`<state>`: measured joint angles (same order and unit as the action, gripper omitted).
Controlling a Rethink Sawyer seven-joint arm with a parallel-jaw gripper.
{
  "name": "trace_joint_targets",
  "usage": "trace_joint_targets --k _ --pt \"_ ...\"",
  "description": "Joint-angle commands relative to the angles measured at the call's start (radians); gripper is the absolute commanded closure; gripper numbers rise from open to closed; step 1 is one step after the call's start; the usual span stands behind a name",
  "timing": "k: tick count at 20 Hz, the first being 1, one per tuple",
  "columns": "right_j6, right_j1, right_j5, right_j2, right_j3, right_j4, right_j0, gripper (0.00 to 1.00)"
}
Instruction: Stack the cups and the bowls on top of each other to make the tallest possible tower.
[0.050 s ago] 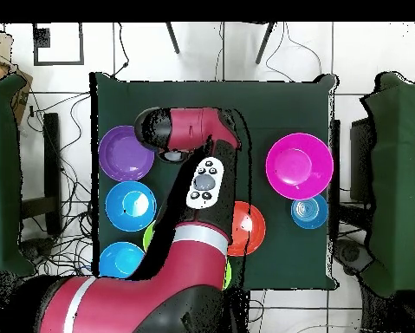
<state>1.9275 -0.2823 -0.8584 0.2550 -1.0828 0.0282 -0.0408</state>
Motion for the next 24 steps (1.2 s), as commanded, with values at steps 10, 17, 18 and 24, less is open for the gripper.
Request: trace_joint_targets --k 10,17,18,24 --pt "0.128 0.045 0.026 -0.042 -0.019 0.016 -0.017 1.0" --pt "0.15 0.049 0.062 -0.032 -0.044 0.016 -0.027 1.0" --pt "0.149 0.049 0.061 -0.033 -0.045 0.014 -0.027 1.0" --pt "0.157 0.052 0.075 -0.031 -0.051 0.011 -0.03 1.0"
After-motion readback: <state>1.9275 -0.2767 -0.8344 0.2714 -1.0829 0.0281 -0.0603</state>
